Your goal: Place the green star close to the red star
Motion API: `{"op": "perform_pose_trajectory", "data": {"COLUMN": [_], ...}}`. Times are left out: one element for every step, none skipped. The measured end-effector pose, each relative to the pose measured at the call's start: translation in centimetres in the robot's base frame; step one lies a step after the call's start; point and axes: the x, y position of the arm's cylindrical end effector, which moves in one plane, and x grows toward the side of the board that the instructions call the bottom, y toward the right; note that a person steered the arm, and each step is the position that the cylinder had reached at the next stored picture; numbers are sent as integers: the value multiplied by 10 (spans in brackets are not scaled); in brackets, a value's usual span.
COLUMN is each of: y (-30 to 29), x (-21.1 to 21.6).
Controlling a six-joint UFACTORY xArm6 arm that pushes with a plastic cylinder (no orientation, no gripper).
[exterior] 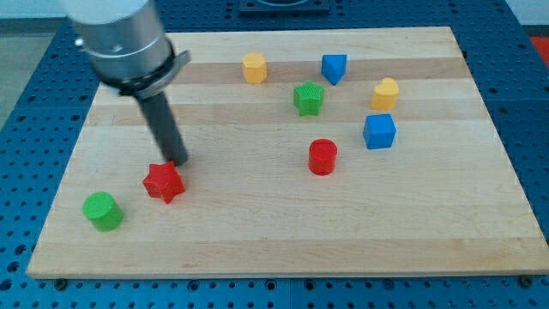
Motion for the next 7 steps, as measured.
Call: {"op": "perform_pose_trajectory", "data": {"y": [76,160,169,211,250,247,233], "x": [-39,-58,-58,-62,-90,-112,-119]}}
